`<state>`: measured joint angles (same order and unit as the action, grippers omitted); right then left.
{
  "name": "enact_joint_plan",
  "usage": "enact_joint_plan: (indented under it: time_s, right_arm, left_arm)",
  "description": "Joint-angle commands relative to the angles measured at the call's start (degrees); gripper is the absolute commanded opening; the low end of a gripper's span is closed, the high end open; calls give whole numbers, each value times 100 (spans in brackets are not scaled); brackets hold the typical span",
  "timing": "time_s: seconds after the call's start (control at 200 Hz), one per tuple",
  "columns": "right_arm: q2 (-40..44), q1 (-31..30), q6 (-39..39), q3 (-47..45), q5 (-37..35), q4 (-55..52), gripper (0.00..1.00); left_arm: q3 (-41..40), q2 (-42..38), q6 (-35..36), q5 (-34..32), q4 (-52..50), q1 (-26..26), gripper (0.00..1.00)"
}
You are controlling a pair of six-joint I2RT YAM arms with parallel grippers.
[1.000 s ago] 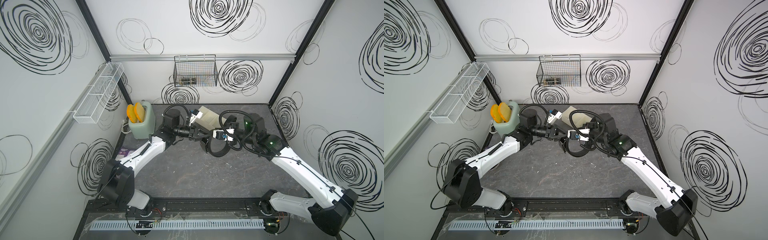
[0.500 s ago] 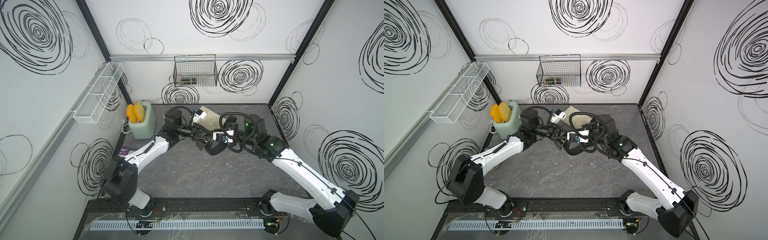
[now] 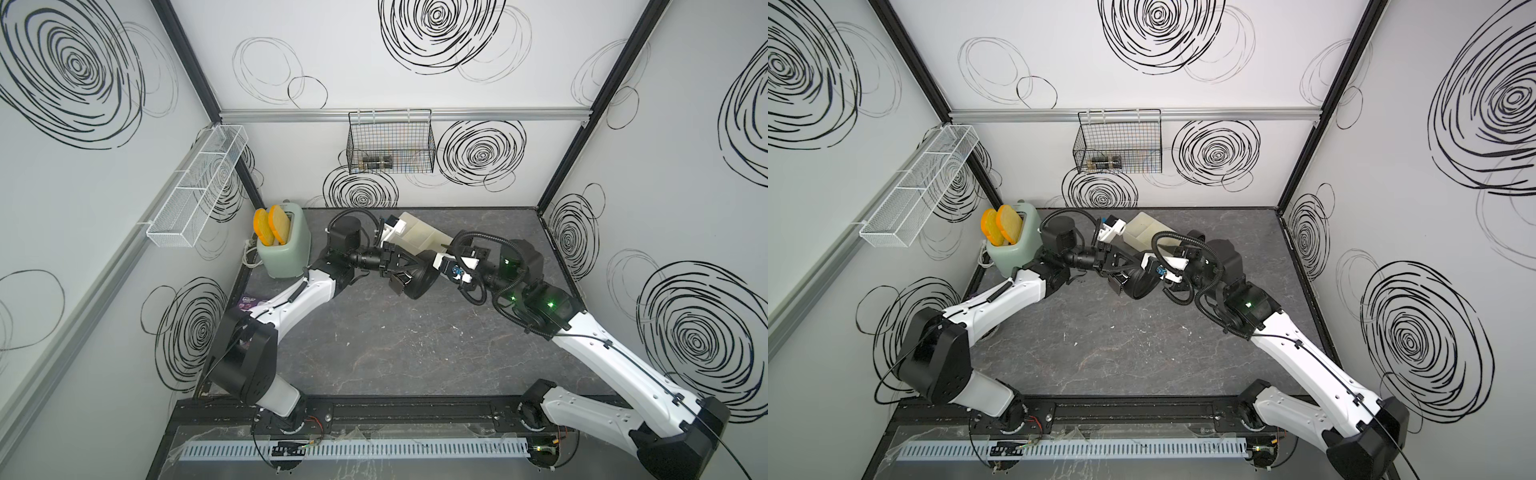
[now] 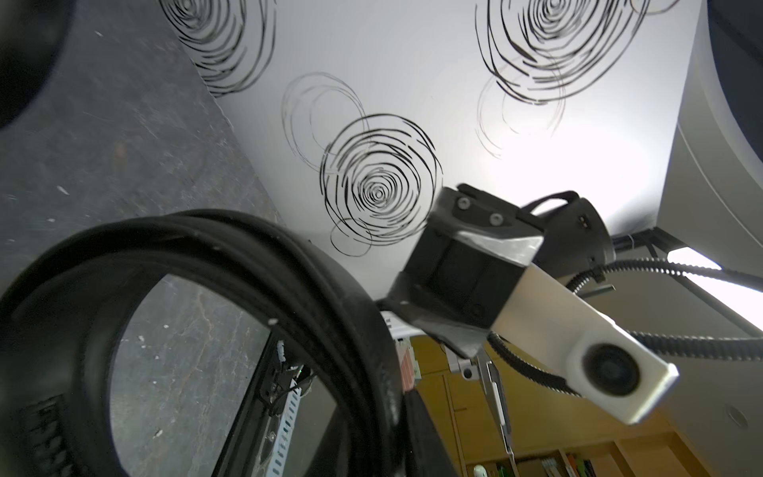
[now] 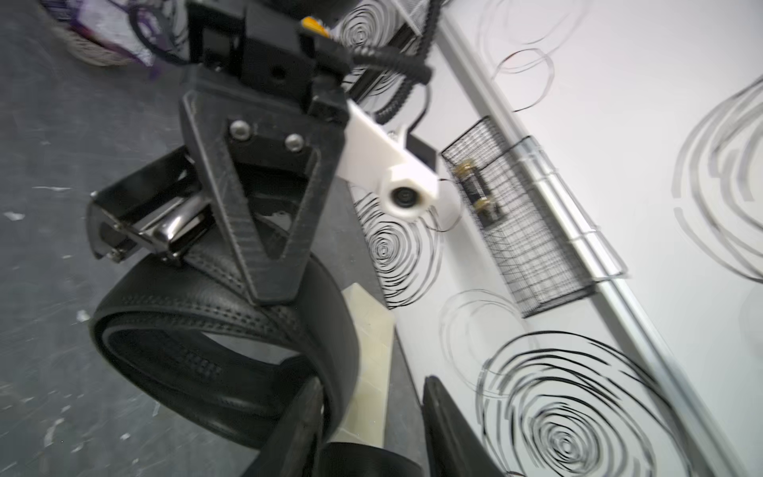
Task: Place the belts into the storage roll
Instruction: Adjust the belt.
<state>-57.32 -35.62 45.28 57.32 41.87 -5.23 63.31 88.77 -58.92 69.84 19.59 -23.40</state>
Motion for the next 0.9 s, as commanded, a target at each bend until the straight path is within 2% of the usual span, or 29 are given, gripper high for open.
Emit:
enact_joint_plan:
  time_s: [0.0, 0.08, 0.165, 0.21, 0.245, 0.325, 0.455, 0.515, 0.596, 0.761, 0.896]
  right_arm:
    - [443, 88, -2000, -109, -1534, 1203, 53]
    - [585, 147, -3330, -193, -2407, 1182, 61]
    - [593, 198, -4863, -196, -3793, 663, 75]
    - [565, 302, -5498, -198, -4298, 330, 76]
    - [524, 426, -5846, -195, -4413, 50, 76]
    - [415, 839, -6446, -236, -4086, -348, 74]
    - [193, 1891, -7190, -235, -2702, -482, 70]
    - [134, 2236, -7312, -308, -2204, -352, 67]
    - [38, 2141, -7156, -245, -2311, -339, 65]
    - [-312, 2086, -7540, -212, -2045, -125, 63]
    - [-381, 2077, -7578, -137, -1950, -107, 63]
  left_arm:
    - [730, 79, 1438, -817, -1164, 251, 0]
    - [1072, 206, 2132, -1303, -1630, 273, 0]
    - [1345, 415, 2549, -1430, -1554, 219, 0]
    - [1479, 571, 2710, -1420, -1400, 186, 0]
    - [1584, 694, 2799, -1378, -1261, 170, 0]
    - [1831, 993, 2993, -1272, -973, 143, 0]
    - [2278, 1532, 3415, -767, -584, 54, 0]
    - [2560, 1775, 3923, -591, -553, -3, 0]
    - [2909, 2022, 4327, -505, -481, -64, 0]
    - [3313, 2639, 4279, -251, 474, -158, 0]
    - [3367, 3184, 3748, -149, 1981, -165, 0]
